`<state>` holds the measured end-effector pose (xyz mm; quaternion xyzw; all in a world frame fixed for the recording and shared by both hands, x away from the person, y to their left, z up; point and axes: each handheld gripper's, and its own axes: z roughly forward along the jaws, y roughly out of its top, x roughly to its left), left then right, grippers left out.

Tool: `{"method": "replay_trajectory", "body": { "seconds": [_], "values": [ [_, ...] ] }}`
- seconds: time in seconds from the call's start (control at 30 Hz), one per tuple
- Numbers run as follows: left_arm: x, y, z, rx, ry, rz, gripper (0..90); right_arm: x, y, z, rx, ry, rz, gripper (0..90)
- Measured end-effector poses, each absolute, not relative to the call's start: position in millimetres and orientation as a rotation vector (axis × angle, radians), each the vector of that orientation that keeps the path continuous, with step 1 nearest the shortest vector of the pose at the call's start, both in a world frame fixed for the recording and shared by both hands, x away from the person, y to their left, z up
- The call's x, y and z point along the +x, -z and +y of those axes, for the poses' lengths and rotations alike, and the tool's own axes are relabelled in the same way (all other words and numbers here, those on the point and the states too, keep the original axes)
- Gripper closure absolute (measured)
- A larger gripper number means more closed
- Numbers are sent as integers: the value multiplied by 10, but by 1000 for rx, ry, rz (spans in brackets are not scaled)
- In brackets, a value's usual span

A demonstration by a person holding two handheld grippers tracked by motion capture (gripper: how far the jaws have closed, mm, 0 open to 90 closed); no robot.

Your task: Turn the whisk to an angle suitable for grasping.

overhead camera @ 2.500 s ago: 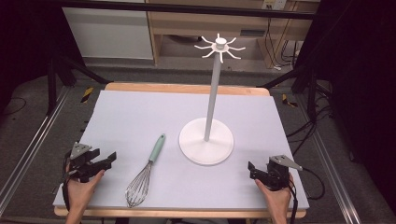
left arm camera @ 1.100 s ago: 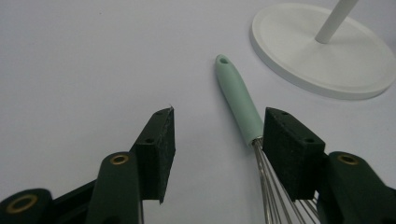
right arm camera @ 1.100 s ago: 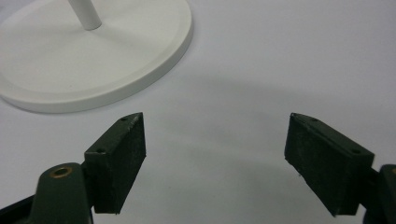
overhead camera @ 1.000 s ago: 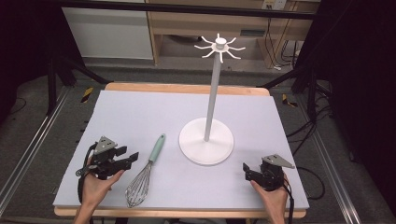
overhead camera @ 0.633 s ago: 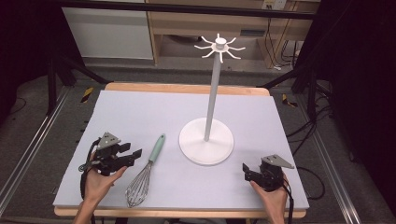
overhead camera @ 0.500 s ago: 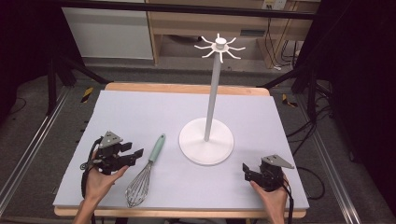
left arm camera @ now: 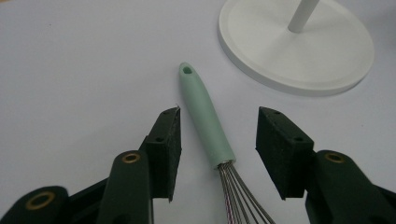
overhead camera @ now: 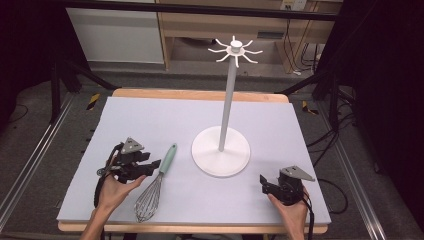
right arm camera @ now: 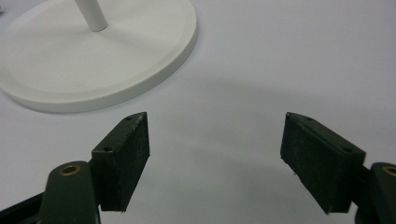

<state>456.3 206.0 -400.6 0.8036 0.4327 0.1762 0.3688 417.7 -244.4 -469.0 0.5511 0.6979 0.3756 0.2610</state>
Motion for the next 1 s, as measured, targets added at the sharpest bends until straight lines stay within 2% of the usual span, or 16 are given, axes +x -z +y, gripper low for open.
{"method": "replay_trajectory", "body": {
  "seconds": [0.53,1.0],
  "values": [
    [4702,4173,1851,2191,-421,1165,586,4178,4697,-2439,1488,-1017,1903,252],
    [4777,4321,1767,2251,-377,1204,607,4183,4706,-2441,1486,-1008,1908,250]
  ]
}}
